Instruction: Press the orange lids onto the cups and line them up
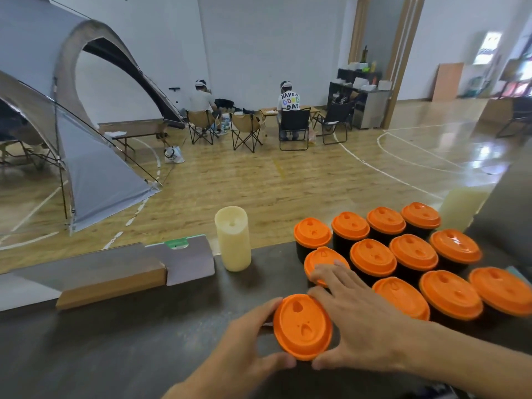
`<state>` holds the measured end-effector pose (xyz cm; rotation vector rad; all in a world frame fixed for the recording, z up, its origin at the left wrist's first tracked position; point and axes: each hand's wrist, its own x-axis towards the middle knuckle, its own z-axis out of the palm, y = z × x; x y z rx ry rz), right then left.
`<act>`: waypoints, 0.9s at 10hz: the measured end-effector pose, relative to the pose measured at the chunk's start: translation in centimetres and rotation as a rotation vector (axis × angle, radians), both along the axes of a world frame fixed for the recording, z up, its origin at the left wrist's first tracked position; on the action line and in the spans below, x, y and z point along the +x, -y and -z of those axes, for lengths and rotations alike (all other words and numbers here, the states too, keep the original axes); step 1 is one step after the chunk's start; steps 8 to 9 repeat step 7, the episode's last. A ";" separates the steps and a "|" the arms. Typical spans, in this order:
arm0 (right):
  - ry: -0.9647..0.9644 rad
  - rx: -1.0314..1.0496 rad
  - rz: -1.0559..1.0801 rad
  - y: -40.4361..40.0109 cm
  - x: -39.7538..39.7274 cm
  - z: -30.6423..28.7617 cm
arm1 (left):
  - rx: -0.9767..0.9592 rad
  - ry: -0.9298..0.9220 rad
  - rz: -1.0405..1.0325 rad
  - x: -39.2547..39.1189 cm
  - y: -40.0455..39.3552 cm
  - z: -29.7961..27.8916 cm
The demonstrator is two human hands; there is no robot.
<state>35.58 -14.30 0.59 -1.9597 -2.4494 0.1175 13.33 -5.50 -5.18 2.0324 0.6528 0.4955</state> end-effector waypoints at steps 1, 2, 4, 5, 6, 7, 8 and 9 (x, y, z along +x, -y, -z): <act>0.069 -0.029 0.092 2.4 2.4 0.2 | 0.027 -0.031 0.013 3.5 1.2 0.6; 0.110 -0.030 0.117 3.2 4.1 0.7 | 0.037 -0.116 0.023 5.8 1.6 1.2; 0.121 -0.061 0.121 3.1 5.8 1.1 | -0.025 -0.101 0.005 7.4 1.5 1.8; 0.128 -0.088 0.125 2.9 6.2 0.9 | -0.017 -0.096 -0.010 7.6 1.6 1.7; 0.144 -0.113 0.137 2.7 6.3 1.0 | -0.010 -0.133 -0.020 7.9 1.4 1.8; 0.151 -0.158 0.162 3.0 6.1 0.5 | -0.012 -0.181 -0.037 7.7 1.8 1.4; 0.151 -0.158 0.162 3.0 6.1 0.5 | -0.012 -0.181 -0.037 7.7 1.8 1.4; 0.151 -0.158 0.162 3.0 6.1 0.5 | -0.012 -0.181 -0.037 7.7 1.8 1.4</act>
